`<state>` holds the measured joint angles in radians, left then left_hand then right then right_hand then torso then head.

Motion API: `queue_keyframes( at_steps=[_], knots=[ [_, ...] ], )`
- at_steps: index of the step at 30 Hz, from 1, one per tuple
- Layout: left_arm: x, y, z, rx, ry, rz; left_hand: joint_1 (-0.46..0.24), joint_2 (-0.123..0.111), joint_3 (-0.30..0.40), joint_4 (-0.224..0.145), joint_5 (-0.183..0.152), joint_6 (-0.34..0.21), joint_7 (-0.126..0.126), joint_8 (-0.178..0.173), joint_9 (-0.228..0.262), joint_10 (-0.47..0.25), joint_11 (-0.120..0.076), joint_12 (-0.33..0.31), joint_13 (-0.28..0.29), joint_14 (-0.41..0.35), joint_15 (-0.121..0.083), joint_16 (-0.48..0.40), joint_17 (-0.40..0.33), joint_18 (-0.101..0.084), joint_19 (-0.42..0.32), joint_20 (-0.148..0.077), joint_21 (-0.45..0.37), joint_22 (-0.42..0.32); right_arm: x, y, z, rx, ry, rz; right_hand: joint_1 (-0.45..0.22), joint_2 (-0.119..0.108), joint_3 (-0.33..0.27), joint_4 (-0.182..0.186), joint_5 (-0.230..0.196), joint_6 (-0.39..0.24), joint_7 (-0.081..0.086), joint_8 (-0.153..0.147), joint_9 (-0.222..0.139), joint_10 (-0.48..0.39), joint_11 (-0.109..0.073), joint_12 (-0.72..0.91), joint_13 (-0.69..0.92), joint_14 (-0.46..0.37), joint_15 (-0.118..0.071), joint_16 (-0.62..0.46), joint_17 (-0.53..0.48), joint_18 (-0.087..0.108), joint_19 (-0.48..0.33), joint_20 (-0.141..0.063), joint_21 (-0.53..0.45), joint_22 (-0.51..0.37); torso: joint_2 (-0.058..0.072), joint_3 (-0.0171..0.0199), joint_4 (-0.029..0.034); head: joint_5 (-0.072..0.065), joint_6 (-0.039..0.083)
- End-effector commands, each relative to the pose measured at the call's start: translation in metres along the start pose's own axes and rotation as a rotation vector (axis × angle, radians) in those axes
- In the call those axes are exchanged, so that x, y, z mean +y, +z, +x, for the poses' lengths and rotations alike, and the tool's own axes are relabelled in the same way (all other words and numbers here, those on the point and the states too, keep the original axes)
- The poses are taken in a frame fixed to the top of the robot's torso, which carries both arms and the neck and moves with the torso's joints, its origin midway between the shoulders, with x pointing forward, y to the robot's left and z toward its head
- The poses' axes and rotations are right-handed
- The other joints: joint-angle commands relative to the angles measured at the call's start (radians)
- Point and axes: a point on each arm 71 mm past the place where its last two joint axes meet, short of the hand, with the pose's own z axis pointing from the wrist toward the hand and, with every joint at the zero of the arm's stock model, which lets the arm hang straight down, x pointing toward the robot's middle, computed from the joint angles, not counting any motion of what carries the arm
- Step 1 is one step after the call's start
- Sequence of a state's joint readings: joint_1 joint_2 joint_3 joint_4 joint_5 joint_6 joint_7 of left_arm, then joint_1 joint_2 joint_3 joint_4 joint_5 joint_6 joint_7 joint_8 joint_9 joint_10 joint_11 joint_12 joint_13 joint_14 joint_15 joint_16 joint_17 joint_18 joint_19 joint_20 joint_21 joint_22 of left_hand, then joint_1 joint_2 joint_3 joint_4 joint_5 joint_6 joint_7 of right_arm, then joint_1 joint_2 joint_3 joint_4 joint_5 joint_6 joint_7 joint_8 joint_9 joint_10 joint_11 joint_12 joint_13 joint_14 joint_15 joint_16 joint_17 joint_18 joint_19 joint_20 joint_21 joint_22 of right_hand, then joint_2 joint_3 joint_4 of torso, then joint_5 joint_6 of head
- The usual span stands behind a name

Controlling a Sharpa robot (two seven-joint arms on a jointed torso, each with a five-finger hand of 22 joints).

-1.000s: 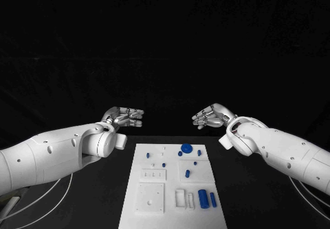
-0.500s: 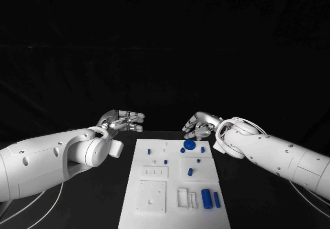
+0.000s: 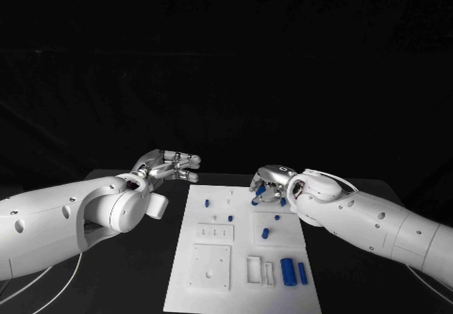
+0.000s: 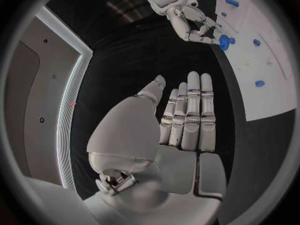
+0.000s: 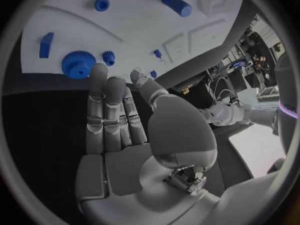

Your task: Assemble the parts on the task board

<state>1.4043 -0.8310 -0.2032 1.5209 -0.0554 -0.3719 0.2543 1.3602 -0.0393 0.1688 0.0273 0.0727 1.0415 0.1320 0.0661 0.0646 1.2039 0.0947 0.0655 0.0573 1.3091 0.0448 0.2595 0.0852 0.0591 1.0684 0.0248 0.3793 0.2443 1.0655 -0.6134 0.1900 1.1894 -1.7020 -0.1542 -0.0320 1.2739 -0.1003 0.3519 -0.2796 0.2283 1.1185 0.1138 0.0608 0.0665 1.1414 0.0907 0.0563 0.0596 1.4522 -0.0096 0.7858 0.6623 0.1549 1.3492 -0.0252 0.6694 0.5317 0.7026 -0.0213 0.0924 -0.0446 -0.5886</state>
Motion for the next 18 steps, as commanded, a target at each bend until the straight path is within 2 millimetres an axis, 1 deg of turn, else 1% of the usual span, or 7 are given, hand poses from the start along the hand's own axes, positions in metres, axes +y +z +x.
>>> queue_keyframes(
  at_steps=[1, 6, 7, 9, 11, 14, 18],
  knots=[
    [-0.0033, -0.0004, 0.0028, 0.028, 0.008, 0.008, -0.009, -0.002, -0.001, -0.003, 0.006, -0.004, 0.001, -0.001, 0.0, -0.008, 0.0, -0.005, 0.002, -0.009, 0.0, 0.006, -0.001, -0.005, -0.007, 0.001, 0.004, 0.002, 0.0, -0.0008, 0.0014, -0.002, -0.119, 0.028, -0.001, -0.012, 0.014, 0.0, -0.007, 0.006, -0.003, 0.001, -0.001, -0.001, -0.002, 0.001, -0.001, -0.004, 0.003, 0.009, -0.002, -0.008, 0.011, -0.004, -0.004, 0.016, 0.01, 0.0012, 0.0021, 0.001, -0.001],
    [-0.0046, -0.0006, 0.0021, 0.027, 0.01, 0.011, -0.009, -0.002, -0.001, -0.003, 0.006, -0.004, 0.001, -0.001, 0.0, -0.008, 0.0, -0.005, 0.002, -0.009, 0.0, 0.006, -0.001, -0.005, -0.007, 0.001, 0.004, 0.002, 0.0003, -0.0013, 0.005, -0.002, -0.148, 0.041, -0.005, -0.019, 0.04, 0.002, -0.013, 0.009, -0.002, 0.001, -0.001, 0.001, -0.003, 0.0, -0.001, -0.005, 0.002, 0.021, -0.003, -0.01, 0.022, -0.006, -0.012, 0.042, 0.014, 0.0018, 0.0015, 0.001, 0.002],
    [-0.0048, -0.0006, 0.0021, 0.027, 0.011, 0.011, -0.009, -0.002, -0.001, -0.003, 0.006, -0.004, 0.001, -0.001, 0.0, -0.008, 0.0, -0.005, 0.002, -0.009, 0.0, 0.006, -0.001, -0.005, -0.007, 0.001, 0.004, 0.002, 0.0002, -0.0013, 0.0056, -0.005, -0.152, 0.045, -0.006, -0.018, 0.042, 0.003, -0.013, 0.009, -0.002, 0.001, -0.001, 0.003, -0.003, 0.001, -0.001, -0.004, 0.002, 0.023, -0.003, -0.01, 0.026, -0.006, -0.011, 0.045, 0.016, 0.0009, 0.0019, 0.001, 0.003],
    [-0.0055, -0.0006, 0.0021, 0.027, 0.012, 0.012, -0.009, -0.002, -0.001, -0.006, 0.006, -0.004, 0.001, -0.001, 0.0, -0.007, 0.0, -0.005, 0.002, -0.01, -0.001, 0.007, -0.002, -0.005, -0.009, 0.002, 0.006, 0.003, 0.0, -0.0014, 0.0064, -0.01, -0.161, 0.053, -0.006, -0.018, 0.058, 0.003, -0.024, 0.011, -0.001, 0.001, -0.001, 0.004, -0.003, 0.001, -0.001, -0.003, 0.002, 0.031, -0.005, -0.013, 0.028, -0.006, -0.011, 0.056, 0.019, 0.0004, 0.0037, 0.0, 0.005],
    [-0.0063, -0.0006, 0.0019, 0.027, 0.013, 0.014, -0.009, -0.002, -0.001, -0.006, 0.006, -0.004, 0.001, -0.001, 0.0, -0.007, 0.0, -0.005, 0.002, -0.01, -0.001, 0.007, -0.002, -0.005, -0.009, 0.002, 0.006, 0.003, 0.0, -0.0013, 0.007, -0.015, -0.168, 0.059, -0.01, -0.03, 0.088, 0.006, -0.032, 0.011, 0.0, 0.001, -0.001, 0.003, -0.003, 0.001, -0.001, -0.005, 0.002, 0.041, -0.011, -0.012, 0.028, -0.006, -0.012, 0.073, 0.021, -0.0011, 0.0042, -0.001, 0.007],
    [-0.0071, -0.0009, 0.0012, 0.026, 0.015, 0.014, -0.01, -0.003, -0.002, -0.007, 0.005, -0.004, 0.001, -0.001, 0.0, -0.009, 0.001, -0.006, 0.001, -0.009, -0.001, 0.008, -0.002, -0.004, -0.009, 0.001, 0.007, 0.004, 0.0007, -0.001, 0.0077, -0.017, -0.174, 0.064, -0.009, -0.039, 0.11, 0.014, -0.037, 0.012, 0.0, 0.001, -0.001, 0.001, -0.002, 0.001, -0.001, -0.007, 0.003, 0.055, -0.028, -0.01, 0.032, -0.006, -0.022, 0.101, 0.024, -0.0015, 0.0048, -0.002, 0.007],
    [-0.0078, -0.0015, -0.0001, 0.023, 0.017, 0.013, -0.01, -0.003, -0.002, -0.007, 0.005, -0.004, 0.001, -0.001, 0.0, -0.009, 0.001, -0.006, 0.001, -0.009, -0.001, 0.008, -0.002, -0.004, -0.009, 0.001, 0.007, 0.004, 0.0014, -0.0001, 0.0087, -0.018, -0.178, 0.068, -0.009, -0.041, 0.119, 0.018, -0.039, 0.012, 0.0, 0.001, -0.001, 0.003, -0.003, 0.001, -0.001, -0.008, 0.002, 0.065, -0.04, -0.009, 0.038, -0.006, -0.031, 0.122, 0.026, -0.0021, 0.0075, -0.004, 0.008]
  ],
)
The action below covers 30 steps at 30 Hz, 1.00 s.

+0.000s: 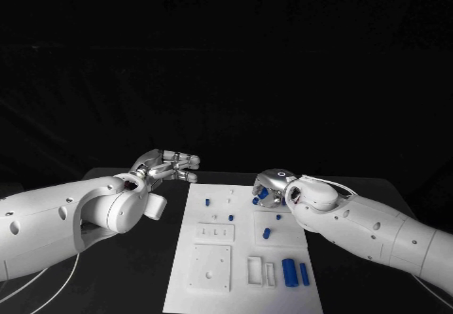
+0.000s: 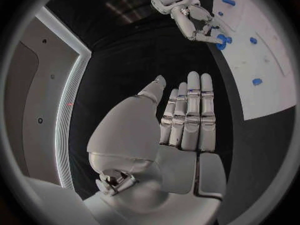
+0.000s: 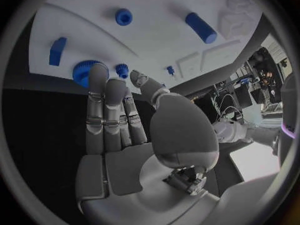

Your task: Assemble the parts on the task board

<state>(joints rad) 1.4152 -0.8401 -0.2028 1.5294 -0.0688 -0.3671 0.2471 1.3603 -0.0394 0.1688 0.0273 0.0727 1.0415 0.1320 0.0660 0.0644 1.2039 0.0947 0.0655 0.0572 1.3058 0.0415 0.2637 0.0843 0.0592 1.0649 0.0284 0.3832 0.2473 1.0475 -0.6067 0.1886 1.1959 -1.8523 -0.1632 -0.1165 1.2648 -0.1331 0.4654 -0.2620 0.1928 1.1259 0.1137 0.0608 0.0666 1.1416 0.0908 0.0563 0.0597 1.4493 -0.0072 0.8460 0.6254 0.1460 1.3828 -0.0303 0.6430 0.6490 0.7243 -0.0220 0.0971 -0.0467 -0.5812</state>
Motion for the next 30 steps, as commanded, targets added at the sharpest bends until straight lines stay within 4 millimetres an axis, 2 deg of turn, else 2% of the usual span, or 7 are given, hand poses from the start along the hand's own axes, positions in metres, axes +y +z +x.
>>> queue_keyframes(
  at_steps=[1, 9, 11, 20, 30],
  knots=[
    [-0.003, 0.0, 0.001, 0.016, 0.004, 0.006, -0.01, -0.003, -0.002, -0.007, 0.005, -0.004, 0.001, -0.001, 0.001, -0.009, 0.001, -0.006, 0.002, -0.006, 0.003, 0.004, -0.001, -0.004, -0.006, -0.002, 0.004, 0.001, 0.0, 0.001, 0.0, -0.012, -0.042, 0.02, 0.0, -0.008, 0.009, 0.001, -0.004, 0.005, 0.0, 0.001, -0.001, 0.003, -0.003, 0.001, -0.001, -0.007, -0.001, 0.006, -0.007, 0.0, 0.006, -0.001, -0.008, 0.011, 0.005, -0.0023, 0.0026, -0.002, 0.001],
    [-0.005, -0.002, -0.001, 0.012, 0.007, 0.009, -0.01, -0.003, -0.002, -0.007, 0.005, -0.004, 0.001, -0.001, 0.001, -0.009, 0.001, -0.006, 0.002, -0.006, 0.003, 0.004, -0.001, -0.004, -0.006, -0.002, 0.004, 0.001, 0.0, 0.002, 0.003, -0.013, -0.045, 0.027, -0.002, -0.011, 0.045, 0.009, -0.013, 0.009, 0.001, 0.001, -0.001, 0.007, -0.004, 0.001, -0.001, -0.01, -0.001, 0.019, -0.022, 0.001, 0.015, -0.002, -0.033, 0.056, 0.011, -0.0058, 0.0039, -0.003, 0.0],
    [-0.006, -0.002, -0.001, 0.012, 0.007, 0.009, -0.01, -0.003, -0.002, -0.007, 0.005, -0.004, 0.001, -0.001, 0.001, -0.009, 0.001, -0.006, 0.002, -0.006, 0.003, 0.004, -0.001, -0.004, -0.006, -0.002, 0.004, 0.001, 0.0, 0.003, 0.003, -0.012, -0.046, 0.027, -0.004, -0.012, 0.053, 0.013, -0.014, 0.01, 0.001, 0.001, -0.001, 0.009, -0.004, 0.001, -0.001, -0.01, -0.002, 0.021, -0.024, 0.001, 0.017, -0.002, -0.038, 0.067, 0.011, -0.0065, 0.0025, -0.001, 0.001],
    [-0.009, -0.001, -0.002, 0.014, 0.011, 0.013, -0.009, -0.002, -0.001, -0.008, 0.006, -0.006, 0.001, -0.001, 0.001, -0.01, 0.001, -0.005, 0.002, -0.005, 0.002, 0.005, -0.001, -0.004, -0.007, -0.002, 0.007, 0.003, 0.002, 0.004, 0.006, 0.003, -0.044, 0.02, -0.01, -0.013, 0.097, 0.018, -0.006, 0.019, 0.0, 0.002, -0.001, 0.034, -0.01, 0.001, -0.001, -0.011, -0.006, 0.035, -0.027, 0.001, 0.021, -0.007, -0.041, 0.115, 0.015, -0.01, 0.0034, 0.0, -0.002],
    [-0.011, -0.001, -0.003, 0.012, 0.015, 0.016, -0.007, -0.001, 0.001, -0.01, 0.006, -0.005, 0.001, -0.001, 0.001, -0.01, 0.001, -0.005, 0.002, -0.006, 0.002, 0.006, -0.002, -0.004, -0.008, -0.003, 0.01, 0.004, 0.004, 0.004, 0.01, 0.02, -0.031, 0.009, -0.012, -0.007, 0.106, 0.023, -0.008, 0.024, -0.002, 0.002, 0.0, 0.064, -0.018, 0.001, -0.001, -0.011, -0.011, 0.041, -0.033, -0.001, 0.021, -0.011, -0.047, 0.151, 0.017, -0.0125, 0.0032, 0.002, -0.006]
  ],
)
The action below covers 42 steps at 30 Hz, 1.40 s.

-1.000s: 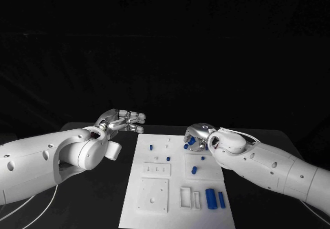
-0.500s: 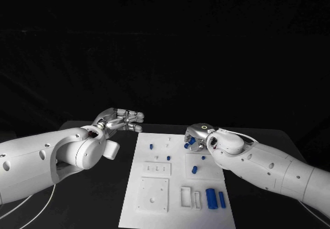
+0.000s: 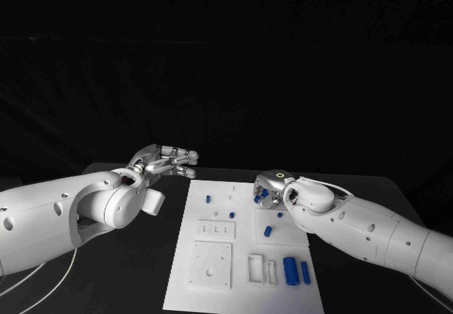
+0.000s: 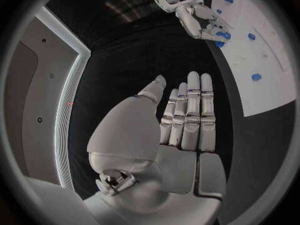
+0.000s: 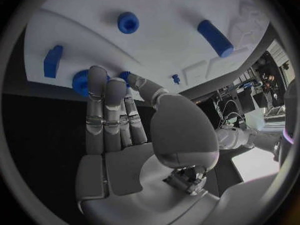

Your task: Assemble the parts on the task board

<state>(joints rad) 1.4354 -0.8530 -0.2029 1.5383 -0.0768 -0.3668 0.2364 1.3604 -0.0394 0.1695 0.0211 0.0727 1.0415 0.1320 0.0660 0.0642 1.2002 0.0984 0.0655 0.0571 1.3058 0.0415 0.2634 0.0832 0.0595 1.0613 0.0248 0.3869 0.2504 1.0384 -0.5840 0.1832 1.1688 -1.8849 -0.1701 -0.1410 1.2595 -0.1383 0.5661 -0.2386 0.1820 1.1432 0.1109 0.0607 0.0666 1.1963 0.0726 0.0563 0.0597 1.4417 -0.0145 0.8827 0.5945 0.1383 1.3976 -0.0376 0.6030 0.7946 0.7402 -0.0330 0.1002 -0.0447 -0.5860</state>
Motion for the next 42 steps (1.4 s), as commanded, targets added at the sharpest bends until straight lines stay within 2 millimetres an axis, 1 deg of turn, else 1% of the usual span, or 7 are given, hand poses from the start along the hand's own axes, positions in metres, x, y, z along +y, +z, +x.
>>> queue_keyframes(
  at_steps=[1, 12, 17, 21, 31, 37, 42],
  knots=[
    [-0.002, 0.0, 0.002, 0.016, 0.002, 0.006, -0.007, -0.001, 0.0, -0.004, 0.006, -0.006, 0.001, -0.001, 0.001, -0.007, -0.003, -0.005, 0.002, -0.006, 0.002, 0.006, -0.001, -0.004, -0.005, 0.001, 0.006, 0.001, 0.003, 0.0, 0.002, 0.016, -0.003, -0.015, -0.006, 0.0, 0.005, 0.001, 0.002, 0.009, 0.0, 0.002, 0.0, 0.018, -0.003, 0.001, -0.001, -0.004, -0.005, 0.005, -0.002, 0.007, 0.007, -0.005, -0.006, 0.009, 0.001, -0.0018, 0.0003, 0.0, -0.002],
    [-0.003, 0.001, 0.0, 0.015, 0.004, 0.003, -0.008, -0.002, 0.001, -0.003, 0.005, -0.006, 0.001, -0.001, 0.001, -0.007, -0.003, -0.005, 0.002, -0.006, 0.002, 0.007, -0.001, -0.004, -0.006, 0.001, 0.008, 0.002, 0.003, 0.0, 0.005, 0.027, -0.001, -0.01, -0.001, 0.021, 0.001, 0.0, -0.008, 0.031, -0.009, 0.003, 0.001, 0.084, -0.022, 0.002, 0.001, -0.004, -0.02, 0.009, -0.008, -0.007, 0.007, -0.018, -0.002, 0.06, 0.004, -0.0041, 0.0002, 0.0, -0.003],
    [-0.003, 0.002, 0.0, 0.016, 0.007, 0.004, -0.008, -0.002, 0.001, -0.003, 0.005, -0.006, 0.001, -0.001, 0.001, -0.007, -0.003, -0.005, 0.002, -0.006, 0.002, 0.007, -0.001, -0.004, -0.006, 0.001, 0.008, 0.002, 0.004, 0.0, 0.004, 0.021, 0.001, -0.007, 0.0, 0.033, 0.003, 0.004, -0.039, 0.046, -0.012, 0.002, 0.001, 0.098, -0.028, 0.002, 0.002, -0.005, -0.026, 0.01, -0.008, -0.014, 0.007, -0.026, 0.02, 0.1, 0.005, -0.005, 0.0006, -0.001, -0.002],
    [-0.003, 0.004, -0.001, 0.011, 0.011, 0.003, -0.008, -0.001, 0.003, -0.003, 0.005, -0.006, 0.002, -0.001, 0.001, -0.007, -0.003, -0.005, 0.002, -0.006, 0.002, 0.007, -0.001, -0.004, -0.007, 0.001, 0.01, 0.003, 0.004, 0.001, 0.004, 0.016, 0.002, 0.0, 0.0, 0.044, 0.015, 0.008, -0.054, 0.057, -0.015, 0.002, 0.001, 0.106, -0.031, 0.002, 0.002, -0.005, -0.029, 0.013, -0.007, -0.016, 0.009, -0.03, 0.032, 0.126, 0.007, -0.0079, -0.0002, -0.005, 0.001],
    [-0.001, 0.005, -0.002, 0.006, 0.015, 0.002, -0.007, 0.001, 0.005, -0.005, 0.006, -0.005, 0.001, -0.001, 0.001, -0.007, -0.003, -0.005, 0.002, -0.006, 0.002, 0.007, -0.001, -0.004, -0.008, 0.001, 0.011, 0.003, 0.011, -0.001, -0.004, -0.05, 0.015, 0.017, -0.009, 0.041, 0.053, 0.026, -0.064, 0.078, -0.02, 0.003, 0.002, 0.124, -0.038, 0.002, 0.002, -0.005, -0.039, 0.009, -0.014, -0.018, 0.013, -0.038, 0.032, 0.179, 0.006, -0.0092, 0.0037, -0.004, 0.004],
    [-0.001, 0.005, -0.002, 0.005, 0.015, 0.001, -0.007, 0.001, 0.006, -0.006, 0.007, -0.005, 0.001, -0.001, 0.001, -0.007, -0.003, -0.005, 0.002, -0.006, 0.002, 0.008, -0.001, -0.003, -0.008, 0.001, 0.012, 0.004, 0.017, 0.002, -0.015, -0.086, 0.035, 0.043, -0.014, 0.037, 0.061, 0.038, -0.058, 0.083, -0.022, 0.003, 0.002, 0.127, -0.04, 0.002, 0.002, -0.005, -0.044, 0.007, -0.021, -0.021, 0.019, -0.043, 0.051, 0.226, 0.006, -0.0105, 0.0049, 0.001, 0.007],
    [-0.001, 0.005, -0.003, 0.004, 0.015, 0.0, -0.007, 0.001, 0.008, -0.008, 0.007, -0.005, 0.001, -0.001, 0.001, -0.007, -0.003, -0.006, 0.002, -0.006, 0.002, 0.008, -0.001, -0.003, -0.009, 0.001, 0.013, 0.005, 0.022, 0.009, -0.022, -0.135, 0.051, 0.061, -0.023, 0.027, 0.07, 0.048, 0.001, 0.081, -0.022, 0.003, 0.002, 0.125, -0.039, 0.002, 0.002, -0.006, -0.044, 0.007, -0.024, -0.02, 0.02, -0.044, 0.043, 0.24, 0.008, -0.0096, 0.0021, 0.003, 0.012]
  ],
)
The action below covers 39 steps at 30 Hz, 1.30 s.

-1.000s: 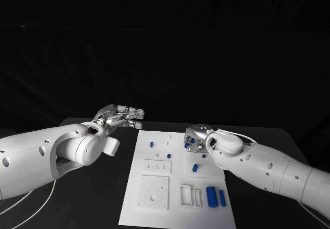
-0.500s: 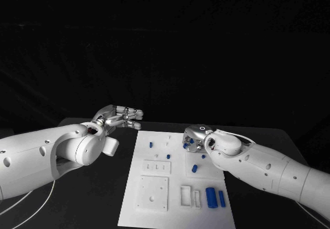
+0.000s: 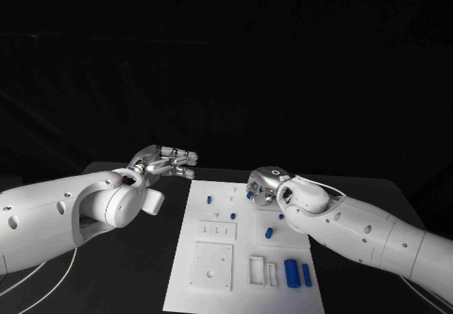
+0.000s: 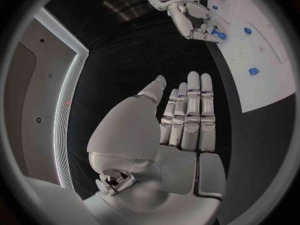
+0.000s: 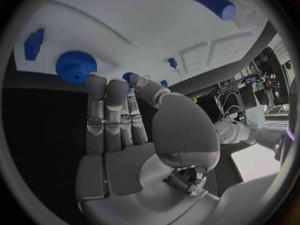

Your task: Assemble the parts on the task board

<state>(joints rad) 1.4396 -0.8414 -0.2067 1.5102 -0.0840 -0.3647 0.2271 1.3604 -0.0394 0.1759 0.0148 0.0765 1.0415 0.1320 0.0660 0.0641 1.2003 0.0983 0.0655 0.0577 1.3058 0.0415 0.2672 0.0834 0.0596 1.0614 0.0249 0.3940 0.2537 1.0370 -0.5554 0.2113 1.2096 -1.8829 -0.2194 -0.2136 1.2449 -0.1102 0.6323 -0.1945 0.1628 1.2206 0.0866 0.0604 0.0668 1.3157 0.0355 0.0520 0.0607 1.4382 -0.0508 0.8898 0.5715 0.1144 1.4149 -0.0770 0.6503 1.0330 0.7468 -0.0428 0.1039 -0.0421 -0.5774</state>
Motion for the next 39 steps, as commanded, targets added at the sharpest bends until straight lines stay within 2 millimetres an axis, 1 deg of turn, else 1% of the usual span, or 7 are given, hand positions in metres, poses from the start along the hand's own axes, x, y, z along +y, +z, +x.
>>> queue_keyframes(
  at_steps=[1, 14, 20, 24, 31, 35, 39],
  knots=[
    [-0.002, 0.001, 0.002, 0.016, 0.0, 0.007, -0.007, 0.001, 0.001, -0.002, 0.003, -0.005, 0.001, -0.001, 0.001, -0.007, -0.003, -0.006, 0.001, -0.006, 0.002, 0.004, -0.001, -0.004, -0.009, 0.0, 0.006, 0.002, 0.002, 0.004, -0.005, -0.062, 0.007, 0.044, -0.011, -0.004, 0.006, 0.004, 0.04, 0.003, 0.002, 0.003, 0.001, 0.005, -0.001, 0.007, 0.001, -0.003, -0.008, 0.0, -0.002, 0.004, 0.003, -0.005, -0.007, 0.003, 0.002, -0.0002, -0.0012, 0.001, 0.003],
    [-0.002, 0.002, 0.005, 0.025, -0.001, 0.007, -0.009, 0.0, 0.003, -0.004, 0.002, -0.005, 0.001, -0.001, 0.001, -0.007, -0.003, -0.005, 0.001, -0.007, 0.002, 0.005, -0.002, -0.003, -0.011, 0.001, 0.009, 0.003, 0.017, 0.019, -0.008, -0.131, 0.011, 0.063, -0.012, -0.014, 0.011, 0.006, 0.046, 0.004, 0.002, 0.003, 0.001, 0.005, -0.001, 0.006, 0.0, -0.003, -0.01, 0.003, -0.011, 0.004, 0.017, -0.006, -0.036, 0.064, 0.006, -0.0011, 0.0021, -0.002, 0.002],
    [-0.003, 0.002, 0.008, 0.032, -0.001, 0.009, -0.009, 0.0, 0.003, -0.004, 0.002, -0.005, 0.001, -0.001, 0.001, -0.007, -0.003, -0.005, 0.001, -0.007, 0.002, 0.005, -0.002, -0.003, -0.011, 0.001, 0.009, 0.003, 0.02, 0.025, -0.007, -0.135, 0.007, 0.07, -0.011, -0.014, 0.009, 0.008, 0.045, 0.004, 0.002, 0.003, 0.001, 0.005, -0.001, 0.006, 0.0, -0.004, -0.01, 0.003, -0.012, 0.004, 0.02, -0.006, -0.047, 0.069, 0.011, -0.0033, 0.0096, -0.008, 0.003],
    [-0.004, 0.003, 0.009, 0.035, 0.0, 0.01, -0.009, 0.0, 0.003, -0.004, 0.002, -0.005, 0.001, -0.001, 0.001, -0.007, -0.003, -0.005, 0.001, -0.007, 0.002, 0.005, -0.002, -0.003, -0.011, 0.001, 0.009, 0.003, 0.023, 0.027, -0.006, -0.13, 0.005, 0.068, -0.011, -0.014, 0.009, 0.008, 0.045, 0.004, 0.002, 0.003, 0.001, 0.005, -0.001, 0.006, 0.0, -0.004, -0.01, 0.003, -0.012, 0.004, 0.02, -0.006, -0.047, 0.069, 0.016, -0.0047, 0.013, -0.007, 0.003],
    [-0.004, 0.004, 0.01, 0.036, 0.001, 0.011, -0.009, 0.0, 0.003, -0.004, 0.002, -0.005, 0.001, -0.001, 0.001, -0.007, -0.003, -0.005, 0.001, -0.007, 0.002, 0.005, -0.002, -0.003, -0.011, 0.001, 0.009, 0.003, 0.027, 0.028, -0.004, -0.123, 0.004, 0.057, -0.01, -0.012, 0.007, 0.007, 0.041, 0.002, 0.002, 0.003, 0.001, 0.003, -0.002, 0.006, 0.0, -0.004, -0.009, 0.003, -0.016, 0.004, 0.028, -0.006, -0.07, 0.09, 0.023, -0.0076, 0.0138, -0.011, 0.01],
    [-0.004, 0.004, 0.011, 0.038, 0.001, 0.01, -0.009, 0.0, 0.003, -0.004, 0.002, -0.005, 0.001, -0.001, 0.001, -0.007, -0.003, -0.005, 0.001, -0.007, 0.002, 0.005, -0.002, -0.003, -0.011, 0.001, 0.009, 0.003, 0.027, 0.028, -0.003, -0.116, 0.004, 0.054, -0.011, -0.013, 0.006, 0.007, 0.041, 0.002, 0.002, 0.003, 0.001, 0.004, -0.001, 0.006, 0.0, -0.003, -0.009, 0.003, -0.017, 0.004, 0.03, -0.005, -0.074, 0.095, 0.02, -0.0093, 0.0151, -0.01, 0.005],
    [-0.004, 0.004, 0.011, 0.036, 0.001, 0.01, -0.011, 0.0, 0.004, -0.007, 0.002, -0.005, 0.001, -0.001, 0.001, -0.008, -0.002, -0.005, 0.001, -0.008, 0.002, 0.005, -0.002, -0.003, -0.013, 0.001, 0.012, 0.004, 0.026, 0.028, -0.002, -0.11, 0.005, 0.055, -0.011, -0.012, 0.004, 0.007, 0.043, 0.002, 0.002, 0.003, 0.001, 0.003, -0.001, 0.006, 0.0, -0.003, -0.009, 0.003, -0.017, 0.003, 0.031, -0.006, -0.079, 0.097, 0.021, -0.0084, 0.0144, -0.005, 0.004]
  ],
)
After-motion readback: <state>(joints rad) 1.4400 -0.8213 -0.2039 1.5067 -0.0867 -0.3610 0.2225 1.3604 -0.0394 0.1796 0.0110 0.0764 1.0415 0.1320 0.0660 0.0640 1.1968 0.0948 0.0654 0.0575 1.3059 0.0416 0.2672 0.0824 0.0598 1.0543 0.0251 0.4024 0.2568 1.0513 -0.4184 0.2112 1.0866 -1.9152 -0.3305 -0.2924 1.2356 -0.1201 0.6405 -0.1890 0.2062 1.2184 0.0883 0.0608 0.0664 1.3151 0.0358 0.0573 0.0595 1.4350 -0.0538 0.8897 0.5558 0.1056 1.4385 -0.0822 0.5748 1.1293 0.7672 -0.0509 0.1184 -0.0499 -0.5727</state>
